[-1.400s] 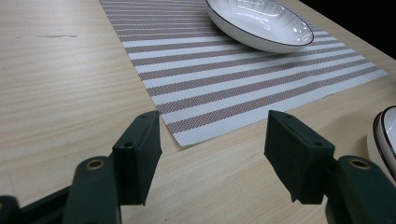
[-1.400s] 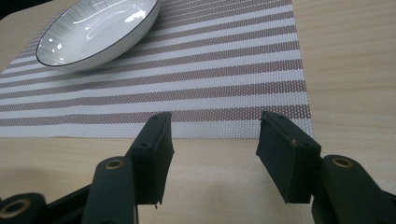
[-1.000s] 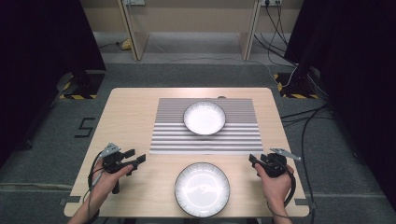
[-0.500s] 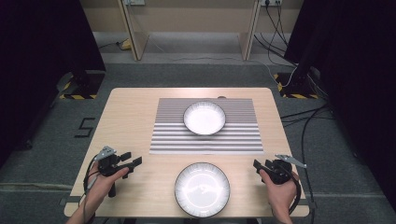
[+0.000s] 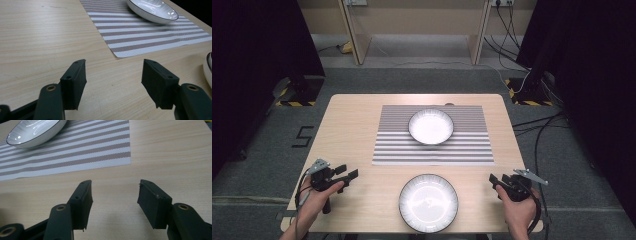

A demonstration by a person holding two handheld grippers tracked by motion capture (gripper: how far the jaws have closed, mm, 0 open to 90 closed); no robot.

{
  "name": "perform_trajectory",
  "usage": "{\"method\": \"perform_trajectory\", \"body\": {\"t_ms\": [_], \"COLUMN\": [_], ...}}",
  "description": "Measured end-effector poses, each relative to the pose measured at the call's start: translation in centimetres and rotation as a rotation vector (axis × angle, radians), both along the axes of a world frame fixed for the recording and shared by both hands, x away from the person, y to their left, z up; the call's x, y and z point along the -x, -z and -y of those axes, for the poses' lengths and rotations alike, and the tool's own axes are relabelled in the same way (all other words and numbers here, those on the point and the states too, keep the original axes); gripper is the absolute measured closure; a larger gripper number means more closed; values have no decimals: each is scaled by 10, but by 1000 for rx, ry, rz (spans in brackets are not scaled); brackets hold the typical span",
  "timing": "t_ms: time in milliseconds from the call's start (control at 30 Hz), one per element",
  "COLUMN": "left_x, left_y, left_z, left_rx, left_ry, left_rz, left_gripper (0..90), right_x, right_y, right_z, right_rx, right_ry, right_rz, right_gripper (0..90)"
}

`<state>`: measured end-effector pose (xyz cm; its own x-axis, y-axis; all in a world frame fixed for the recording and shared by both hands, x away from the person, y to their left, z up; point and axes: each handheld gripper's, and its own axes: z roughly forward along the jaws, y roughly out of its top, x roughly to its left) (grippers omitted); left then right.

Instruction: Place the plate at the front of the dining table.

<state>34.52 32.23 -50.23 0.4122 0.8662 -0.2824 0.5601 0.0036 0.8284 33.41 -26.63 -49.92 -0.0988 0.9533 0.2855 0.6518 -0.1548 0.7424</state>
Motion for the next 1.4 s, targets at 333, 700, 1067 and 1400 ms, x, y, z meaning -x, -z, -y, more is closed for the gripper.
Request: {"method": "perform_trajectory", "body": {"t_ms": [333,700,1067,1400], "left_x": [6,8,10,12], "left_y": [0,2,5,6], "left_z": [-11,-23,-43,-50], "left_rx": [1,2,3,18], "left_ry": [-25,-57,-112,-146], "left_rz": [-1,-6,-13,1], "left_gripper": [355,355,355,356], "right_x": [7,13,18,21], "right_y": [0,1,4,3], "right_z": [9,18,29,36], "right_rx": [2,-10,-14,-25], "right_ry": [19,45,85,121], "right_rz": [2,0,6,28], "right_gripper": [449,448,449,449]}}
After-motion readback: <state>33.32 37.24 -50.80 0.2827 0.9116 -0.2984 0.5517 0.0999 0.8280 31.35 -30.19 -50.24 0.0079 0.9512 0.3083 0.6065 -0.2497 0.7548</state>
